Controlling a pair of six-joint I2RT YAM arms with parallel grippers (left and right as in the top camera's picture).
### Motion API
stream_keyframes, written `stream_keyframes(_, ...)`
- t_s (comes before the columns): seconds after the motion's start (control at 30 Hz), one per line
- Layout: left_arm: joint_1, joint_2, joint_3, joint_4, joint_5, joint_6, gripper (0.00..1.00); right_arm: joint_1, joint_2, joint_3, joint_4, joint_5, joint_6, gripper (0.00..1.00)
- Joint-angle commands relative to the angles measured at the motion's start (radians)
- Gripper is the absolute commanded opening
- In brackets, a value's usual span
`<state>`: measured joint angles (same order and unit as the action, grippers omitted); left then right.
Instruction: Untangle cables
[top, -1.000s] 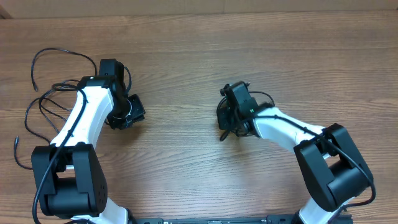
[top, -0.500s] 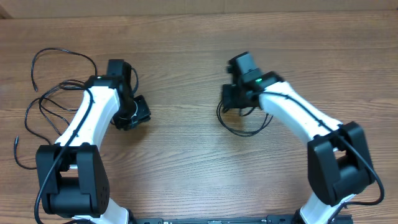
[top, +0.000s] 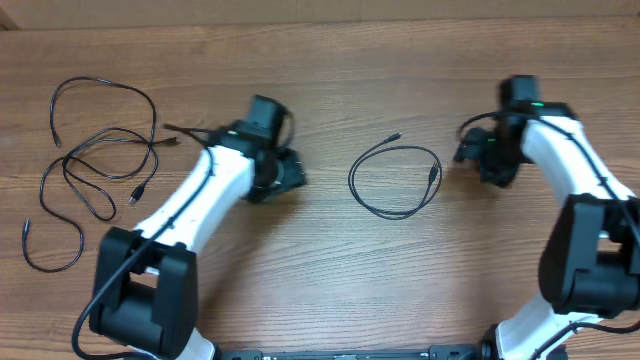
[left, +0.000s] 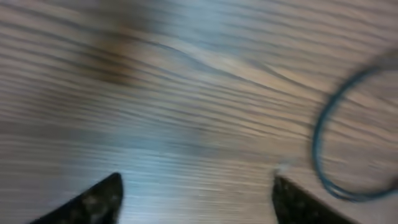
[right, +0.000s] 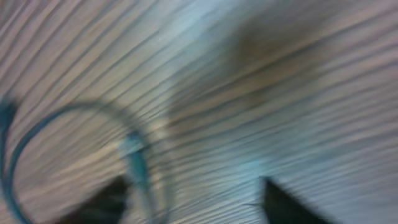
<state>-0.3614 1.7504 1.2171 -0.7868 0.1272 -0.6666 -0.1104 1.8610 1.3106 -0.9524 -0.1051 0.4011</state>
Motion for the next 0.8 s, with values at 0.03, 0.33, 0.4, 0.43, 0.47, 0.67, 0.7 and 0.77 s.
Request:
stream_keyframes(0.03,-0.130,-0.010,-0.005,0.058,-0.020,-0.029,0.84,-0.109,-0.002,-0.032,0.000,0.014,0.003,1.00)
stream_keyframes(0.33,-0.255,-0.005,-0.002,0.113,-0.032,0.010,1.00,-0.189,-0.002,-0.032,0.064,0.014,0.003,1.00)
stream_keyframes(0.4,-0.252,-0.005,0.018,0.091,-0.029,0.031,1.00,-0.189,-0.002,-0.032,0.085,0.014,0.003,1.00)
stream_keyframes(0.43,-0.248,-0.004,0.039,0.069,-0.029,0.047,1.00,-0.189,-0.002,-0.032,0.096,0.014,0.003,1.00)
stream_keyframes(0.47,-0.245,-0.004,0.057,0.049,-0.029,0.051,1.00,-0.189,-0.002,-0.032,0.102,0.014,0.003,1.00)
stream_keyframes(0.67,-0.241,0.022,0.185,-0.029,-0.038,0.061,0.98,-0.189,-0.002,-0.032,0.118,0.014,0.003,1.00)
stream_keyframes(0.7,-0.243,0.029,0.194,-0.024,-0.043,0.061,0.93,-0.189,-0.002,-0.032,0.118,0.014,0.003,1.00)
stream_keyframes(0.77,-0.251,0.053,0.194,0.002,-0.087,0.060,0.82,-0.189,-0.002,-0.032,0.118,0.014,0.003,1.00)
